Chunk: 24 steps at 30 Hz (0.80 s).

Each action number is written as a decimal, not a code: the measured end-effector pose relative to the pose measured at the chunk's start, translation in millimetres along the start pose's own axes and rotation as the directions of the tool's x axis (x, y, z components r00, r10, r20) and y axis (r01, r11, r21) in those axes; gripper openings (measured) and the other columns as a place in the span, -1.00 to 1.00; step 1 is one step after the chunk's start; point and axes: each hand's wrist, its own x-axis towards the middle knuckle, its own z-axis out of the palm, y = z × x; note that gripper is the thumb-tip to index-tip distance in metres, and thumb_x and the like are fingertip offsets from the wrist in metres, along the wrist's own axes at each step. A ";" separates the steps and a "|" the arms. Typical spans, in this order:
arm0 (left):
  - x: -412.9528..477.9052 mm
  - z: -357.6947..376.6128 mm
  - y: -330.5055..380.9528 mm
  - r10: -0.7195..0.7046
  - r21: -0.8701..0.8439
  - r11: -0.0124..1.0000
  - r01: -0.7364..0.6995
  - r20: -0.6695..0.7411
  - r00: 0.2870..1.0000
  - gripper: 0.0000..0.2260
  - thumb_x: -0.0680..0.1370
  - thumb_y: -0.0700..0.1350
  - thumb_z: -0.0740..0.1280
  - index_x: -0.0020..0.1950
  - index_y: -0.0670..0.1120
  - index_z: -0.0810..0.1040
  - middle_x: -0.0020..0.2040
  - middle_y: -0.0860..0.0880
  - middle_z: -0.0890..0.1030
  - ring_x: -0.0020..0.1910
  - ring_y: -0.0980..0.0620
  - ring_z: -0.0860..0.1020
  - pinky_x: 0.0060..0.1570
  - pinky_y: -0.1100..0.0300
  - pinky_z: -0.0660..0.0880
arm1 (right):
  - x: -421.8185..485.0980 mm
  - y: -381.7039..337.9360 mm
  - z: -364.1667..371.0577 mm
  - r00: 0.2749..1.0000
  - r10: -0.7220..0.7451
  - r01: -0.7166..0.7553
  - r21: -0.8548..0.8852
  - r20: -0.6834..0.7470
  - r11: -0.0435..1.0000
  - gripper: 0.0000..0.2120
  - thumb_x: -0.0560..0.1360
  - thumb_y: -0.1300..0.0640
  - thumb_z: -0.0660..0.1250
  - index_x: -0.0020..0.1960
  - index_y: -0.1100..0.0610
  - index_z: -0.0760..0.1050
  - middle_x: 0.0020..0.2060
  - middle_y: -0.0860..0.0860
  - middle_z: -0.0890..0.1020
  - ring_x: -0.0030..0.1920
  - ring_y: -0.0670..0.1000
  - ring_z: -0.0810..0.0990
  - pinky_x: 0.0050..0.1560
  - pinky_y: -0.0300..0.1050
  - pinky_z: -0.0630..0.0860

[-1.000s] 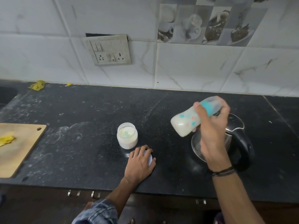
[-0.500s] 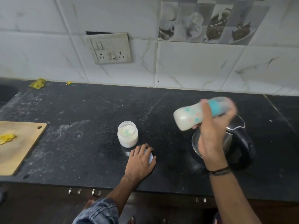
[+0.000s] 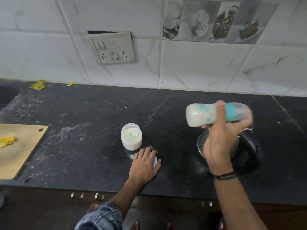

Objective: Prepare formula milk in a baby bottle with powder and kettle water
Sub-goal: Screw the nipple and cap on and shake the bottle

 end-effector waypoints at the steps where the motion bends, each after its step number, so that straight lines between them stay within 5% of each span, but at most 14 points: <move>1: -0.7 -0.6 -0.4 -0.002 -0.004 1.000 0.002 0.002 1.000 -0.64 0.61 0.17 0.27 0.30 0.01 0.58 0.32 0.01 0.56 0.24 -0.04 0.53 0.21 0.02 0.49 | -1.6 3.0 0.3 0.998 0.025 -0.021 -0.066 0.065 0.998 -0.41 0.43 0.00 0.55 0.32 -0.06 0.30 0.06 -0.07 0.67 -0.09 -0.01 0.72 -0.46 -0.14 0.52; 3: 0.0 -2.4 0.0 -0.009 -0.011 1.000 0.009 -0.006 1.000 -0.65 0.61 0.17 0.28 0.29 0.01 0.59 0.32 0.02 0.56 0.23 -0.05 0.54 0.21 0.02 0.49 | -2.5 6.1 -2.2 0.994 0.025 -0.017 -0.076 0.107 0.997 -0.42 0.42 0.02 0.54 0.32 -0.02 0.33 -0.10 -0.22 0.68 -0.15 -0.06 0.70 -0.50 -0.17 0.48; 7: 1.9 -2.6 2.0 -0.008 -0.013 1.000 0.009 0.028 1.000 -0.63 0.62 0.17 0.26 0.32 0.01 0.58 0.35 0.02 0.54 0.27 -0.04 0.51 0.25 0.02 0.47 | 3.7 6.1 -2.6 0.999 0.022 -0.020 0.066 -0.031 0.998 -0.43 0.47 -0.02 0.54 0.34 -0.01 0.30 -0.05 -0.21 0.68 -0.07 -0.08 0.73 -0.35 -0.07 0.59; 11: 0.3 0.1 -0.5 0.000 -0.012 1.000 0.000 -0.020 1.000 -0.65 0.60 0.17 0.27 0.26 0.01 0.60 0.30 0.01 0.57 0.21 -0.05 0.55 0.17 0.02 0.51 | 2.2 11.2 -1.4 0.971 0.123 -0.089 -0.165 0.204 0.982 -0.50 0.44 0.06 0.56 0.25 -0.11 0.38 -0.13 -0.21 0.70 -0.16 -0.08 0.71 -0.47 -0.16 0.47; 15: 1.6 2.7 -1.2 0.001 0.000 1.000 -0.001 -0.024 1.000 -0.62 0.60 0.20 0.20 0.26 0.02 0.59 0.30 0.02 0.57 0.21 -0.03 0.54 0.17 0.03 0.51 | 9.0 3.9 2.6 0.996 0.079 -0.079 0.001 0.051 0.997 -0.43 0.38 -0.07 0.56 0.27 -0.09 0.35 -0.06 -0.17 0.69 -0.09 -0.09 0.73 -0.40 -0.15 0.54; 18: 1.0 4.3 -2.4 0.000 -0.007 1.000 0.000 -0.023 1.000 -0.61 0.60 0.21 0.19 0.27 0.03 0.58 0.31 0.03 0.56 0.22 -0.03 0.54 0.18 0.03 0.51 | 1.9 6.4 5.1 0.983 0.078 -0.060 -0.111 0.169 0.992 -0.42 0.36 -0.04 0.56 0.28 -0.05 0.37 -0.12 -0.19 0.70 -0.14 -0.07 0.71 -0.47 -0.17 0.49; 22: 2.2 3.6 -0.9 -0.009 -0.008 1.000 0.009 -0.009 1.000 -0.63 0.61 0.20 0.21 0.28 0.03 0.58 0.31 0.04 0.55 0.23 -0.03 0.53 0.20 0.04 0.49 | 2.4 8.2 -0.1 0.999 0.025 -0.026 0.017 0.043 1.000 -0.37 0.41 -0.02 0.57 0.35 0.01 0.32 -0.02 -0.15 0.67 -0.08 -0.05 0.73 -0.42 -0.12 0.53; 24: 0.1 3.5 -1.8 -0.004 -0.006 1.000 0.004 0.000 1.000 -0.63 0.61 0.19 0.22 0.29 0.03 0.57 0.32 0.04 0.55 0.24 -0.02 0.52 0.21 0.03 0.49 | 1.3 10.4 1.0 0.994 0.057 -0.054 -0.038 0.090 0.998 -0.41 0.38 -0.03 0.57 0.29 -0.04 0.35 -0.05 -0.14 0.68 -0.11 -0.04 0.73 -0.44 -0.14 0.51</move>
